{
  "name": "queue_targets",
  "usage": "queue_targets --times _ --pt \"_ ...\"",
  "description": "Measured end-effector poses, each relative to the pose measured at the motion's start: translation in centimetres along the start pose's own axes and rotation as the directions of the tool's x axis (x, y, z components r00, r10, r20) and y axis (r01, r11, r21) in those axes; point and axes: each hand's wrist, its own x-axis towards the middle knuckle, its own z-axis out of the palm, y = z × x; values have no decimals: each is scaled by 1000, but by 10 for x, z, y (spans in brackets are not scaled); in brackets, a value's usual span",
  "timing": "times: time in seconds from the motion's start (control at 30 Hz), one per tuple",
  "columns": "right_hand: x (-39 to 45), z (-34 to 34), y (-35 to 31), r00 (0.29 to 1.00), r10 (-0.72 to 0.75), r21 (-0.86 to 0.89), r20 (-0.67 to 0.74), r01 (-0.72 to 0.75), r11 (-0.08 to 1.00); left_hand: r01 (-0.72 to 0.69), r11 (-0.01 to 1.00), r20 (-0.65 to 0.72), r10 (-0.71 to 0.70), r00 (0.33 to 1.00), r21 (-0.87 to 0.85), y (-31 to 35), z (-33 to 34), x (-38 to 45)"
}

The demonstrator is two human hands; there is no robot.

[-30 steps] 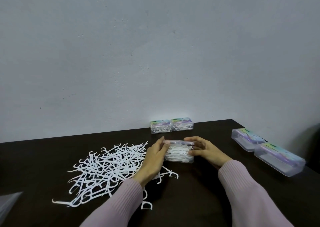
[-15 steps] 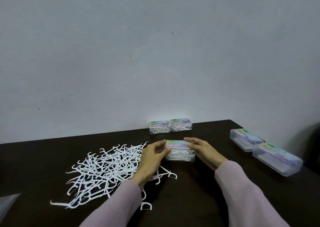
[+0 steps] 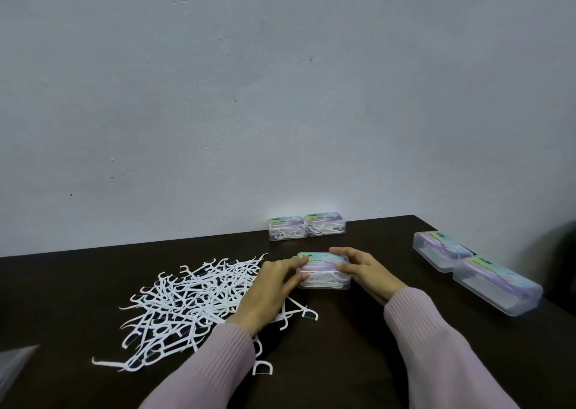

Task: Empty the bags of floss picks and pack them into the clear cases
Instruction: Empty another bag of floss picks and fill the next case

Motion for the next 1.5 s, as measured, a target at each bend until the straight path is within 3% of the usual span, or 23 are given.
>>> queue_targets --times 0.1,0.17,0.33,0.7,1.17,1.33,1.5 --pt "-4 1 -2 999 -20 -58 30 22 998 -116 958 106 91 990 261 6 -3 -1" --pt "-4 1 -1 998 -36 -139 46 42 989 -139 887 195 57 979 441 11 -7 0" --pt "-4 1 -1 998 -48 -159 34 53 986 -204 793 241 74 968 575 20 -12 0" --pt "-3 0 -3 998 -24 -103 55 29 994 -295 758 195 222 955 582 13 -10 0" --pt "0 6 -1 997 -29 -227 73 45 973 -237 720 246 95 965 652 9 -13 -1" --pt "1 10 2 998 -30 -252 59 44 967 -176 777 164 94 982 604 8 -8 -4" --pt "-3 12 -2 1000 -15 50 2 15 999 -107 913 62 90 994 393 4 -7 -7"
